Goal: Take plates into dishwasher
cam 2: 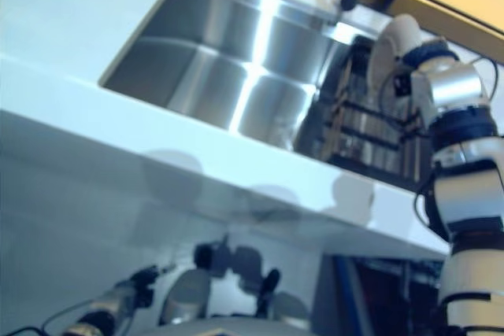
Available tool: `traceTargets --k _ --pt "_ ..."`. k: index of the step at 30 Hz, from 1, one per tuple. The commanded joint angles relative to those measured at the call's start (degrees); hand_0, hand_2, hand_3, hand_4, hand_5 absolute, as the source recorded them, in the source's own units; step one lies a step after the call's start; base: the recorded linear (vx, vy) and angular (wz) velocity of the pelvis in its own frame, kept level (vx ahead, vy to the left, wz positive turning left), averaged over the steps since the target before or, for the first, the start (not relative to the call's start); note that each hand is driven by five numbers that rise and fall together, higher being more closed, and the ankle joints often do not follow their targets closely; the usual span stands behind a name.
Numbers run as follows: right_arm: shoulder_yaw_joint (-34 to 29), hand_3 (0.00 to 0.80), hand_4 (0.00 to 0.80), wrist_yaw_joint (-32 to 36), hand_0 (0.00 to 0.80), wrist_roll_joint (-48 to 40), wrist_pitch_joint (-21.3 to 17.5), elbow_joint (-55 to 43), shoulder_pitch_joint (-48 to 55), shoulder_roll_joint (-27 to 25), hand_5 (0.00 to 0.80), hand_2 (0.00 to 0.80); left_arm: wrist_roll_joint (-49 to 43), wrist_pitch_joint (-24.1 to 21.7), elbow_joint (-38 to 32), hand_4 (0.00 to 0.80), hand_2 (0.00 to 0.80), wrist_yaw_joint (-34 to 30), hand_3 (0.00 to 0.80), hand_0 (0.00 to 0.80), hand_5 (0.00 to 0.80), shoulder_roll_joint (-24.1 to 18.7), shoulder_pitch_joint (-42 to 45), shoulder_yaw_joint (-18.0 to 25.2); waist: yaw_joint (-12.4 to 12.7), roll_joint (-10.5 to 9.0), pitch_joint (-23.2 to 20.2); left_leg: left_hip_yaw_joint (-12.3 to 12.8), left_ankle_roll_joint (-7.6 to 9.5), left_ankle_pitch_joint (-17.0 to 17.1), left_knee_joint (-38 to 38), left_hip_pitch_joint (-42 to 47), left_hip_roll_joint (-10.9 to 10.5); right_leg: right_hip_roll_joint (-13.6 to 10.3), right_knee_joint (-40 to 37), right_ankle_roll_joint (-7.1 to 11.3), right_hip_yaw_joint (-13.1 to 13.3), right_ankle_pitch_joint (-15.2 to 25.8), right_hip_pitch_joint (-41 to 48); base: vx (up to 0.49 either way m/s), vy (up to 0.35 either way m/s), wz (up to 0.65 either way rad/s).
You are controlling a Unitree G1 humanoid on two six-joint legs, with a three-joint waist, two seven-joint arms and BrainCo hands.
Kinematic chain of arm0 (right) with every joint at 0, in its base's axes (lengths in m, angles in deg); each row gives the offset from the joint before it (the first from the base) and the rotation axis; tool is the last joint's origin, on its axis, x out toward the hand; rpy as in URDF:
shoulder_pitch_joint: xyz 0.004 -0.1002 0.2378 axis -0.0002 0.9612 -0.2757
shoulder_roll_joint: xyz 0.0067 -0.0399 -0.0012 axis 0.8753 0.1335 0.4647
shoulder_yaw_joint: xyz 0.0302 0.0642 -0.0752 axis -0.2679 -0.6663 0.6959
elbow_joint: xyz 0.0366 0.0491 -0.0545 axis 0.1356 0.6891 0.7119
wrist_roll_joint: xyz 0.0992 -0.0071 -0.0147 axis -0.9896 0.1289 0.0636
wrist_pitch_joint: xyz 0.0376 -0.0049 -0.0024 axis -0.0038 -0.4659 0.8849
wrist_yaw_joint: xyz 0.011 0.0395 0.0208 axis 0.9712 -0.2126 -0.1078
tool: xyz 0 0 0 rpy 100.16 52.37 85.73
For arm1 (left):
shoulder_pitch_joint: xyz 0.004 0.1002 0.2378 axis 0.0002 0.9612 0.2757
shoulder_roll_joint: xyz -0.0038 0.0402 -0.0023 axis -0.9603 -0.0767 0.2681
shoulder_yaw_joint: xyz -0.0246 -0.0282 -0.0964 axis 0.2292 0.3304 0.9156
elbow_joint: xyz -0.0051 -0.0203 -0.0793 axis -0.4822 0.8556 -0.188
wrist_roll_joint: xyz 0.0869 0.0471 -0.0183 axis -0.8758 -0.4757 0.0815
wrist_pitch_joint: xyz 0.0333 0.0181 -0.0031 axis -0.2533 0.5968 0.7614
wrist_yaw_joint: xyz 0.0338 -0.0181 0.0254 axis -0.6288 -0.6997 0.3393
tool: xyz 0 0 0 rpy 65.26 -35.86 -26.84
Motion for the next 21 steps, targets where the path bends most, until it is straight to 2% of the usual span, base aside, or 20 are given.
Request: traceTargets --k 1,11,21 --pt "3.27 0.800 0.800 1.10 0.800 4.32 -4.02 -0.60 -3.21 -8.23 0.800 0.800 -1.88 0.19 1.09 0.000 0.000 -0.35 0.000 0.000 0.000 0.02 2.33 -5.52 -0.26 1.86 -7.22 2.00 1.43 -1.93 -6.97 5.79 0.29 -1.38 4.89 4.63 1.39 -1.79 -1.72 -0.030 -0.002 -0.08" --pt "2.57 0.800 0.800 5.60 0.800 3.38 -5.63 -4.85 -2.58 -14.24 0.800 0.800 -3.17 -0.03 2.27 0.000 0.000 -1.35 0.000 0.000 0.000 0.26 1.51 -4.61 -4.42 1.42 -9.04 5.06 1.65 -3.08 -6.52 8.01 0.54 -0.17 4.99 4.51 4.75 -2.00 -1.35 -0.031 -0.004 -0.26" --pt "2.30 0.800 0.800 14.01 0.800 6.17 -8.05 -9.65 0.20 -20.20 0.800 0.800 -5.09 -1.59 4.84 0.000 0.000 -1.02 0.000 0.000 0.000 0.79 1.38 -3.12 -8.66 1.08 -10.58 8.04 1.75 -3.57 -6.64 9.23 0.56 1.44 4.49 4.49 8.04 -1.53 -2.02 -0.019 -0.022 -0.24"
